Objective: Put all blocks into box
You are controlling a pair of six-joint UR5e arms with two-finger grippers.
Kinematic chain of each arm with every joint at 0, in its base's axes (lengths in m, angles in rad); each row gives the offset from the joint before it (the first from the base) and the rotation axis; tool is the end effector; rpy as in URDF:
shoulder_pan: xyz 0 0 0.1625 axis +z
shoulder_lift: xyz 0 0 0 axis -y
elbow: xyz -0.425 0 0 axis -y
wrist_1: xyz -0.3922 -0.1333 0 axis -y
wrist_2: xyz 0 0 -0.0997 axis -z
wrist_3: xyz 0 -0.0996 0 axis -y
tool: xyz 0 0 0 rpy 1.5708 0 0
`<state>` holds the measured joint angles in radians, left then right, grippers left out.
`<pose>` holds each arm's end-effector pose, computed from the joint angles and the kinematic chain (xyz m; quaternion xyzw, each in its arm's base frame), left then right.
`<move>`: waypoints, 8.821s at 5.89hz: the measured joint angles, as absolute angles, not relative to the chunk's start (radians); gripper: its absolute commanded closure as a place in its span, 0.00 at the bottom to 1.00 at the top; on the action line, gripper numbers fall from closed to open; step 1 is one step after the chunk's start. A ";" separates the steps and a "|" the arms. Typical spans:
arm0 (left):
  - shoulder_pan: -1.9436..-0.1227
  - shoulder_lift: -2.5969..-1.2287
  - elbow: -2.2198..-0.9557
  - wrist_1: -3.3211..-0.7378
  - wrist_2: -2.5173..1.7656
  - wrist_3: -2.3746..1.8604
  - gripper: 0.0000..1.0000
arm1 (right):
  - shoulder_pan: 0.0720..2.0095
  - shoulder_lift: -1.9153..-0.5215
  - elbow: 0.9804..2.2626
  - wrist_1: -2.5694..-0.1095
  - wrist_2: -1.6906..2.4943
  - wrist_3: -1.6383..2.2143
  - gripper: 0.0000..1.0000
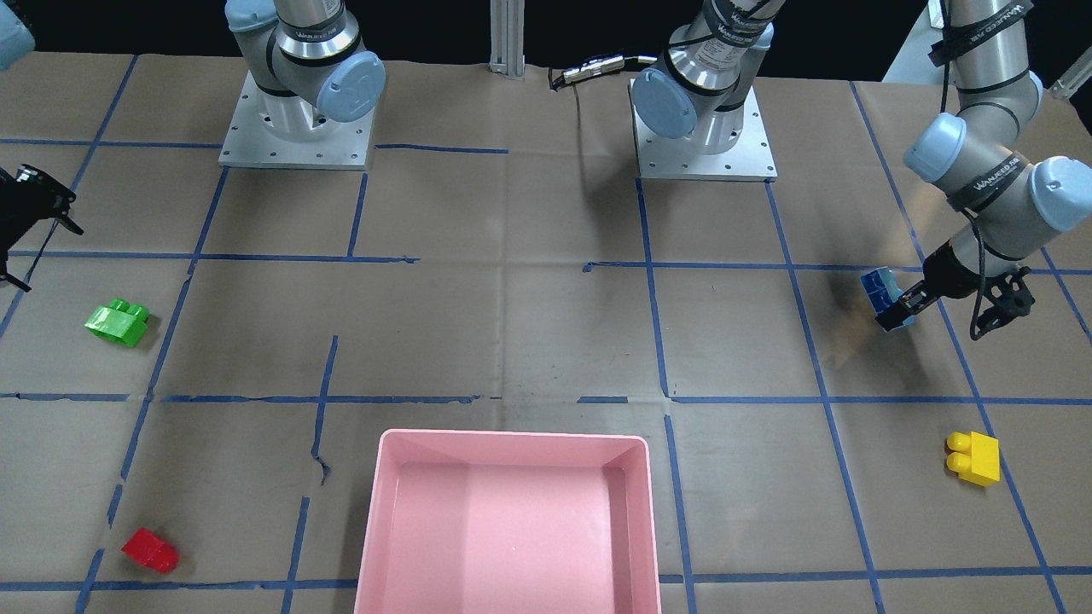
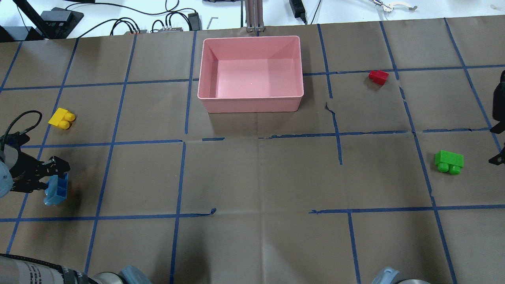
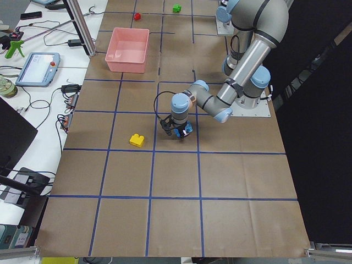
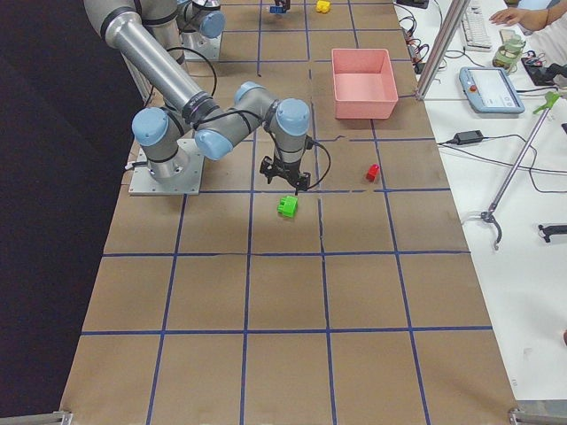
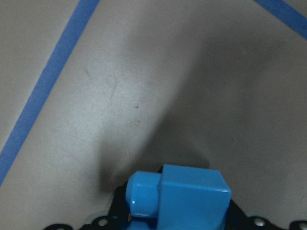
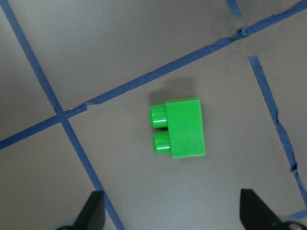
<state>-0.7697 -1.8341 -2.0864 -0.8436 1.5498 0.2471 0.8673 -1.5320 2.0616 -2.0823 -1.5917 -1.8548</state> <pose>0.2535 -0.4342 0.1927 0.2736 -0.9614 -0.0171 0.0220 -0.1929 -0.4302 0.2877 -0.5444 0.8387 0.0126 0.0057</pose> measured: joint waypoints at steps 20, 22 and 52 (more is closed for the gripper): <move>-1.501 -2.014 -1.392 -1.157 1.630 0.020 0.00 | 0.901 -1.366 2.027 -2.316 -1.493 -1.882 0.46; -1.259 -1.948 -1.549 -1.094 1.614 0.296 0.00 | 0.965 -1.388 1.809 -2.042 -1.493 -1.695 0.46; -1.806 -2.143 -1.213 -1.203 1.580 -0.024 0.01 | 1.313 -0.797 1.266 -2.019 -1.494 -1.309 0.71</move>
<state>-1.8056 -2.1428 -1.2133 -1.2033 1.5799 -0.0235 1.3133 -0.7975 1.2662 -2.0193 -1.4937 -1.3095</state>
